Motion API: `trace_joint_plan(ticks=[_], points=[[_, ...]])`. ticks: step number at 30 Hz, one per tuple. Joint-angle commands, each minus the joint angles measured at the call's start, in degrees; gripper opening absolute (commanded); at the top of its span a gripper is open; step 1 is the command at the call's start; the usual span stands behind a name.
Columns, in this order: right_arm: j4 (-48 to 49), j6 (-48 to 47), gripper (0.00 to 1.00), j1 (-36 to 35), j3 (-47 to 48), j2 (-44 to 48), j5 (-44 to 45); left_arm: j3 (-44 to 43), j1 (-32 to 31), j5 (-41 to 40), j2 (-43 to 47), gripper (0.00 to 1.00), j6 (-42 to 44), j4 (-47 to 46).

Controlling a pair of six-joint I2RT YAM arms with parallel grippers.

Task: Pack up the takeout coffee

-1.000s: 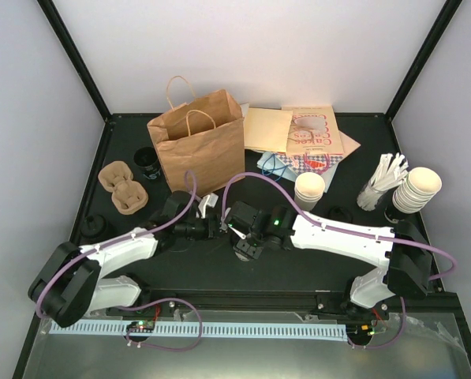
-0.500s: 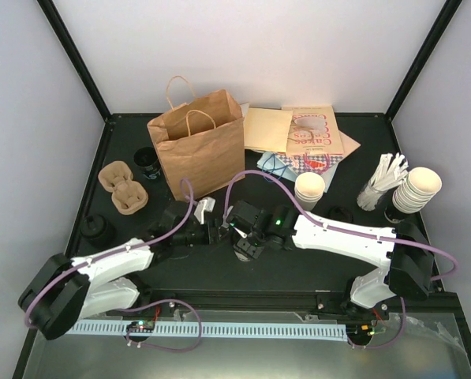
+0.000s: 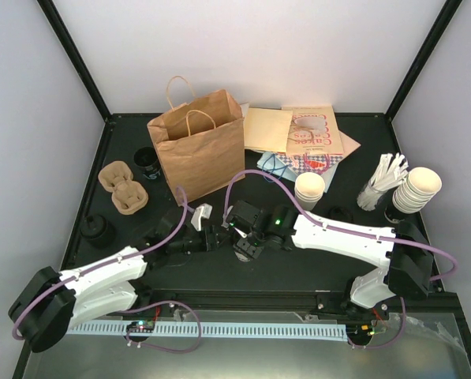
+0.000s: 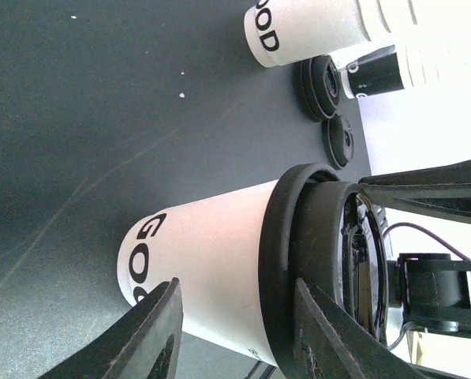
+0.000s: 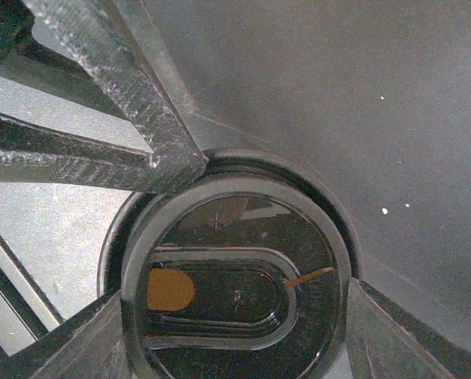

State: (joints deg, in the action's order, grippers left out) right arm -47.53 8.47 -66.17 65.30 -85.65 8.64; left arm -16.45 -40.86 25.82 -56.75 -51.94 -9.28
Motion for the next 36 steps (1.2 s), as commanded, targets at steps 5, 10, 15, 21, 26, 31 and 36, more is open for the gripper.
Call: trace_joint_plan(ticks=[5,10,15,21,26,31,36], points=[[-4.5,2.4,0.64,0.4,-3.5,-6.6,-3.8,-0.5,-4.4,1.2,1.4,0.41,-1.3,15.2],[-4.1,2.5,0.63,0.4,-2.9,-6.8,-4.4,0.2,-4.9,2.1,3.2,0.41,-2.5,14.5],[-3.9,1.8,0.63,0.4,-3.0,-7.0,-4.8,1.5,-6.3,3.8,1.0,0.41,-4.4,8.9],[-3.7,1.8,0.63,0.5,-3.1,-7.1,-4.7,-0.6,-7.3,4.2,-0.9,0.4,-3.6,11.5],[-3.2,1.8,0.63,0.5,-3.1,-7.3,-4.9,-0.8,-7.7,4.4,-0.2,0.4,-3.3,13.4],[-3.1,1.8,0.63,0.4,-2.9,-7.5,-4.7,-1.1,-8.9,5.1,0.3,0.4,-4.2,12.2],[-3.1,1.9,0.63,0.4,-2.9,-7.4,-4.6,-0.7,-9.7,5.5,0.9,0.4,-5.5,10.4]])
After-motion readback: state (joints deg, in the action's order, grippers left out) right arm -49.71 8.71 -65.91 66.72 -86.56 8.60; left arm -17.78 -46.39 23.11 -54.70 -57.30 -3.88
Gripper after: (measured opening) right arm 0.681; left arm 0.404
